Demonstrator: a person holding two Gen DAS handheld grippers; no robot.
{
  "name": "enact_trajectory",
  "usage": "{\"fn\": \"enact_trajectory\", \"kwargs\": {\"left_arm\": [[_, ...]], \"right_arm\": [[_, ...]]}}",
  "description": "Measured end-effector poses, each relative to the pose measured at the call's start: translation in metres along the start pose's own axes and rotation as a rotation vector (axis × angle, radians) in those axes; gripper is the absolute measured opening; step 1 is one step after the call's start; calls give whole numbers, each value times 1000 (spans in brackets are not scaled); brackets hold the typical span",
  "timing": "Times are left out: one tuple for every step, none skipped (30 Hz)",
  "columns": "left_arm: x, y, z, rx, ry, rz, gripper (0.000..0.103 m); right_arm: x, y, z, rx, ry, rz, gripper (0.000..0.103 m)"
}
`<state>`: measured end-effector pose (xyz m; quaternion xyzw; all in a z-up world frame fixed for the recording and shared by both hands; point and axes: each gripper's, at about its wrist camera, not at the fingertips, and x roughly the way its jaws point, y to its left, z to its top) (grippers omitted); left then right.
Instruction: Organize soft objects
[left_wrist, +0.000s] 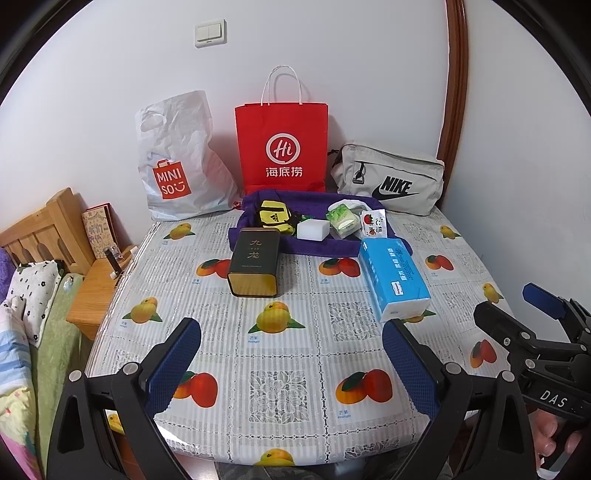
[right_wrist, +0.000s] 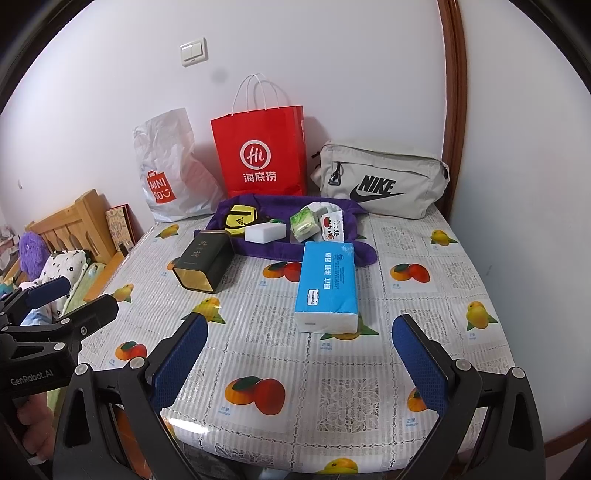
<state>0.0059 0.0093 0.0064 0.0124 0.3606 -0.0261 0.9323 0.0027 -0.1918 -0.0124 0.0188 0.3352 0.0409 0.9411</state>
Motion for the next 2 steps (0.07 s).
{"fn": "enact_trajectory", "kwargs": {"left_arm": [[0, 0, 0, 2, -4, 0, 99], [0, -1, -1, 7, -9, 2, 99]], "right_arm": [[0, 0, 0, 0, 0, 1, 99], [1, 0, -1, 1, 0, 1, 99]]}}
